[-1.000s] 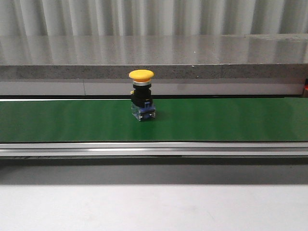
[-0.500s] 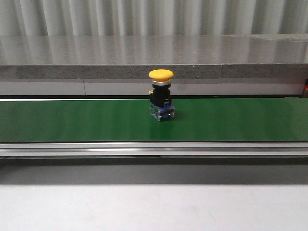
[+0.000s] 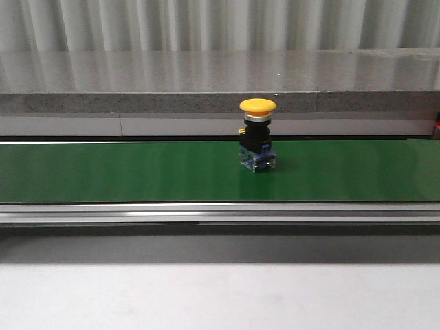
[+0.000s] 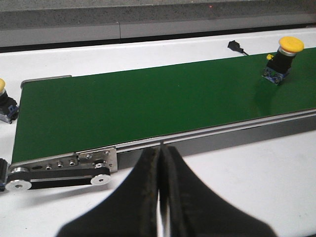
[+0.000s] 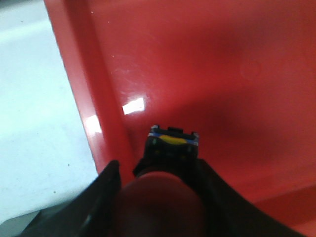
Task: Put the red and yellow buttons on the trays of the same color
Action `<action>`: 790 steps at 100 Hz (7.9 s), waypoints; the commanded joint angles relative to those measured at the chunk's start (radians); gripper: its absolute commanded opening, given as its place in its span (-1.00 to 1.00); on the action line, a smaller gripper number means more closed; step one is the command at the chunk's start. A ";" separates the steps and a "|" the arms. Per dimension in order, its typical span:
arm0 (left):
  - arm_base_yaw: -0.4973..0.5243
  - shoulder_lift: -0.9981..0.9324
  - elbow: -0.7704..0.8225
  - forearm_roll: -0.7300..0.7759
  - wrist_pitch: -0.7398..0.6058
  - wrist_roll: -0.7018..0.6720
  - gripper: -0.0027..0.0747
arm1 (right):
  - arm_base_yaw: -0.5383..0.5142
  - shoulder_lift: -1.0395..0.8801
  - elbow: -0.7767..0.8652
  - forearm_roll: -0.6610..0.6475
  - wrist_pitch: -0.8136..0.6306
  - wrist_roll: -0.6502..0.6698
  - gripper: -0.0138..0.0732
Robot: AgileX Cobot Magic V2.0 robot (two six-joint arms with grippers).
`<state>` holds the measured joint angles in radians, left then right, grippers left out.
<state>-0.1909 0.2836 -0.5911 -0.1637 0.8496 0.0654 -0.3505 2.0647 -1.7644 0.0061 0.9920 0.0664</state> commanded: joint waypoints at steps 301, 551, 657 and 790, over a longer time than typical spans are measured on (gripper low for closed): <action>-0.010 0.010 -0.022 -0.016 -0.063 0.004 -0.98 | 0.376 -0.429 0.356 0.141 0.021 -0.208 -0.19; -0.010 0.010 -0.022 -0.010 -0.065 0.004 -0.98 | 0.263 -0.821 0.569 0.142 -0.129 -0.128 -0.84; -0.010 0.023 -0.022 -0.005 -0.096 0.004 -0.98 | 0.542 -1.695 1.206 0.142 -0.341 -0.198 -0.84; 0.449 0.961 -0.518 0.117 0.087 -0.158 0.34 | 0.542 -1.729 1.208 0.142 -0.320 -0.198 -0.84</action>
<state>0.1823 1.1935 -1.0405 0.0226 0.9348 -0.1514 0.1920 0.3273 -0.5327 0.1459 0.7348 -0.1195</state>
